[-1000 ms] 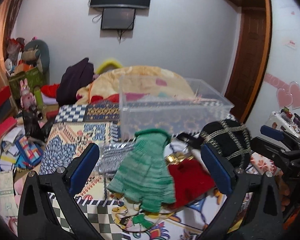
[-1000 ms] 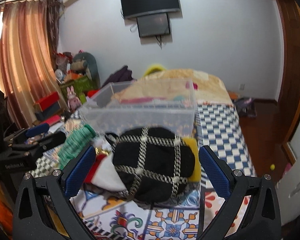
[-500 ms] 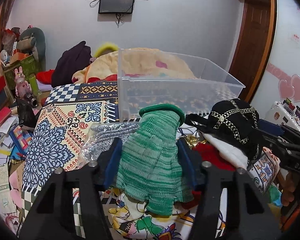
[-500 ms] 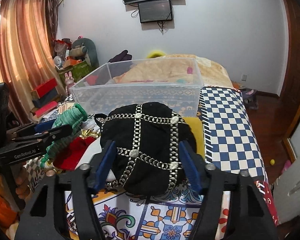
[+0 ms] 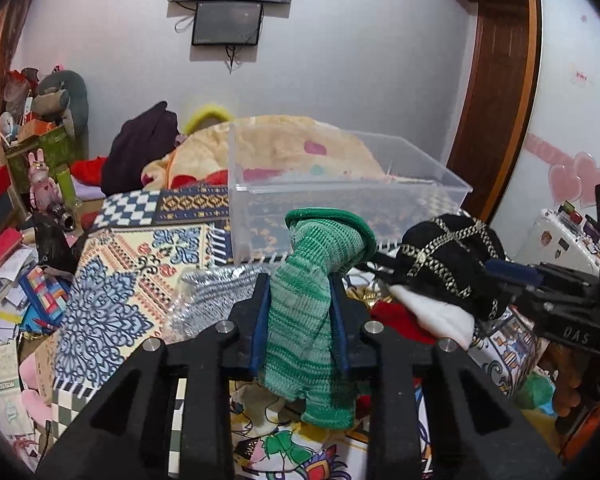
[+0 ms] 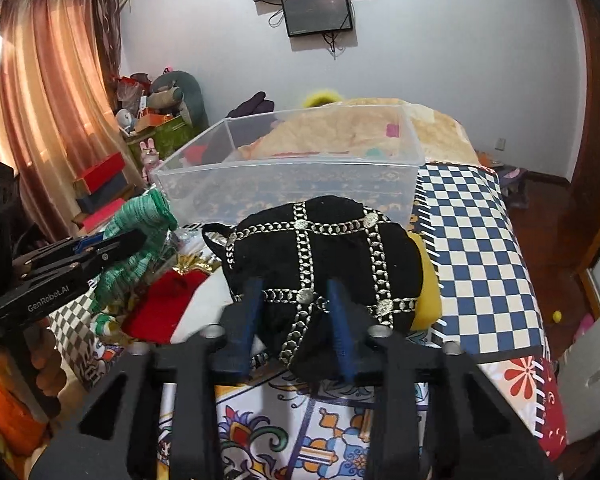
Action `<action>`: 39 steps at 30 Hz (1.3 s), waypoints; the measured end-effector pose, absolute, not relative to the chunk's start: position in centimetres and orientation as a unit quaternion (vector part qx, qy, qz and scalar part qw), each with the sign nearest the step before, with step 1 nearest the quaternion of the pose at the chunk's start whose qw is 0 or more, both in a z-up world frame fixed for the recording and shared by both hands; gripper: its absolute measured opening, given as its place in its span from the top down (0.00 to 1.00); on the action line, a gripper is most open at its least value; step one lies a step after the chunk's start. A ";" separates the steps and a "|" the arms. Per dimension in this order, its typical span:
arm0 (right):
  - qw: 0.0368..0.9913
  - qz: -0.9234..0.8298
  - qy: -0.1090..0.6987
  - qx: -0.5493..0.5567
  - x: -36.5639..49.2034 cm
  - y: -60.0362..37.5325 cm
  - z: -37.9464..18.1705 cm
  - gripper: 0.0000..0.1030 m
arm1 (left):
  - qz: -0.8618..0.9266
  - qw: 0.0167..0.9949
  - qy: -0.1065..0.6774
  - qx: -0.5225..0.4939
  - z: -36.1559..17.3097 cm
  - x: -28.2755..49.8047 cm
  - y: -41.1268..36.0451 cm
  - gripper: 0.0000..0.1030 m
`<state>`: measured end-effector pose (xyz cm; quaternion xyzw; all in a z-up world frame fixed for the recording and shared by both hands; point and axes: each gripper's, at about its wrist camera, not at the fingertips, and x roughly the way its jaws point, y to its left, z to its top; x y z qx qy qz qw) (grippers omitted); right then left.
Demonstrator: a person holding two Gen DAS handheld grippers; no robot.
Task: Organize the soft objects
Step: 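Grasp the green knit glove with the left gripper while the right grasps the black chain bag, then carry the glove and black bag into the clear box and release both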
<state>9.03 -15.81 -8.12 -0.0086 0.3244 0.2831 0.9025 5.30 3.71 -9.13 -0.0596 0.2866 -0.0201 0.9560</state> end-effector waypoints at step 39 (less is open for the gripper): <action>0.945 0.256 0.201 -0.017 14.4 -13.8 0.0 0.90 | -0.017 0.959 0.276 -0.059 -2.5 15.2 4.9 0.73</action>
